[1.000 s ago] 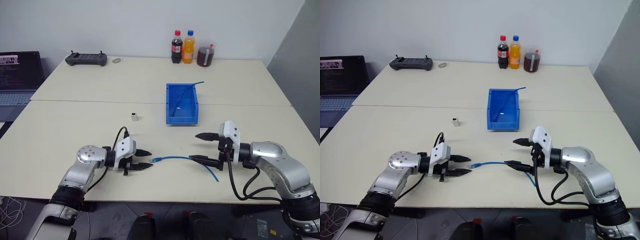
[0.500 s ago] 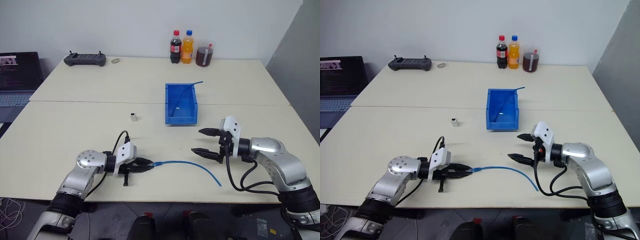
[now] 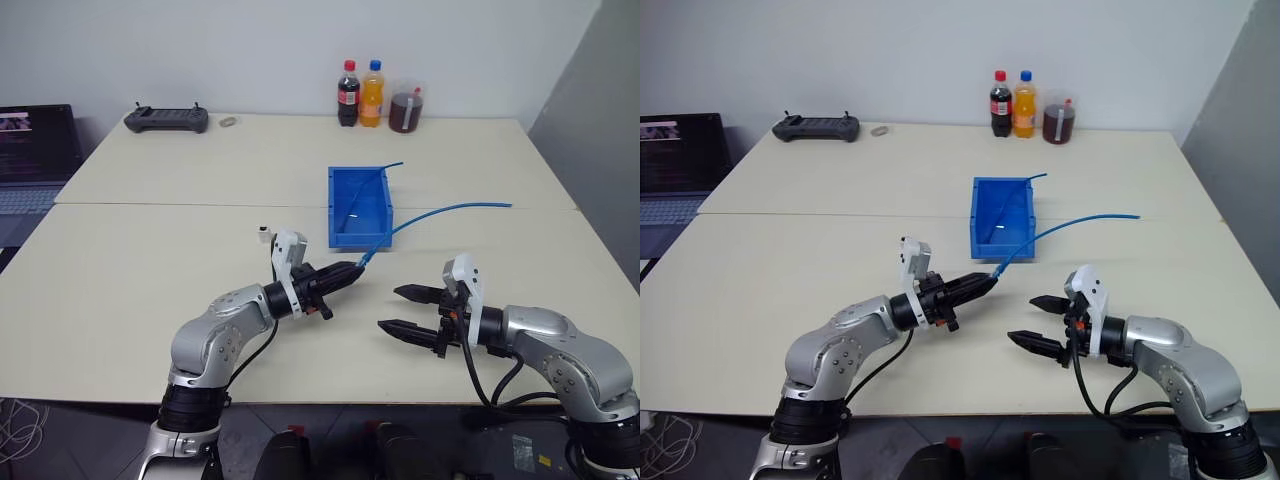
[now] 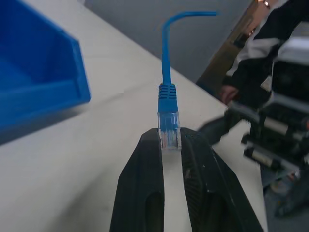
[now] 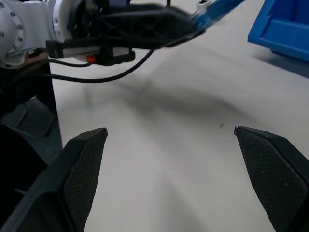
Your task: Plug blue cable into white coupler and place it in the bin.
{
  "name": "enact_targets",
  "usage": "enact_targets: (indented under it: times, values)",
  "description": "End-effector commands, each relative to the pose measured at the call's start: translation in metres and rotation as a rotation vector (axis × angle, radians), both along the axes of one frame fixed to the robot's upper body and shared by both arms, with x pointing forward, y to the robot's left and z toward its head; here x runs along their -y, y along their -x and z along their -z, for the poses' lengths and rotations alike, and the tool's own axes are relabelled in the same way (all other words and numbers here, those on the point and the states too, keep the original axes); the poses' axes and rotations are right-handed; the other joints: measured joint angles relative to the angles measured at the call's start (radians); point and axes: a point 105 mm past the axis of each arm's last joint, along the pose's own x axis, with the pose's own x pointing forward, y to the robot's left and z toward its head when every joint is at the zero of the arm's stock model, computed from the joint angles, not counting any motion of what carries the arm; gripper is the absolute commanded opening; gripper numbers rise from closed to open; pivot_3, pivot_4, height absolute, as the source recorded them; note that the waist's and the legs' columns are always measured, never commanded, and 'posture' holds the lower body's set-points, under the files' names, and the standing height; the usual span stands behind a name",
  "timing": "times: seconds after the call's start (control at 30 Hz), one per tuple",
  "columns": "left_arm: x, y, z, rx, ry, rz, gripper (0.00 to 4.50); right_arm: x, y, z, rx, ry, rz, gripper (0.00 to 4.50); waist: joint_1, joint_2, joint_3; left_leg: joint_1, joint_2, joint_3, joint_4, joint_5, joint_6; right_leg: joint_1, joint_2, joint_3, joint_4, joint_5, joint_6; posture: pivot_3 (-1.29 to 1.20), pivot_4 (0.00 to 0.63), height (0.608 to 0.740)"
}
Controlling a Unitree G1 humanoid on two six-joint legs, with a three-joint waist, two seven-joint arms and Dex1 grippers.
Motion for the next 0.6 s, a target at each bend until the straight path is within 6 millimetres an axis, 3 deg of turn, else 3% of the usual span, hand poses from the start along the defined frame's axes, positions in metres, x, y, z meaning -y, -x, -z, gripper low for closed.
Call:
enact_targets:
  times: [0.03,0.23,0.4,0.6]
  values:
    - [0.004,0.015,-0.013,0.009,0.024,0.072,0.23,-0.007,-0.008,-0.015,0.017,-0.065,-0.006,4.5,0.0,0.0,0.0,0.0,0.0,0.0,0.0,0.0,0.0,0.0,0.0,0.0,0.0,0.0,0.0,0.0,0.15,0.74]
    - [0.001,0.045,-0.003,-0.023,-0.041,0.22,0.23,-0.016,-0.015,-0.033,-0.127,-0.181,-0.108,4.5,0.005,0.0,0.0,0.0,0.0,0.0,0.0,0.001,-0.001,0.0,0.0,0.0,0.0,0.001,-0.002,0.0,0.15,0.74]
    - [0.0,0.044,-0.004,-0.029,-0.04,0.22,0.23,-0.023,-0.02,-0.046,-0.208,-0.261,-0.155,4.5,0.012,0.0,0.0,-0.001,-0.002,0.0,0.0,0.0,-0.001,0.0,-0.001,0.0,-0.001,0.001,-0.002,0.0,0.15,0.74]
    - [0.003,0.042,-0.005,-0.019,-0.038,0.224,0.23,-0.03,-0.01,-0.043,-0.226,-0.236,-0.22,4.5,0.009,0.0,0.0,-0.001,-0.002,0.0,0.0,0.0,-0.001,0.0,-0.001,0.0,-0.002,0.001,-0.002,0.0,0.15,0.74]
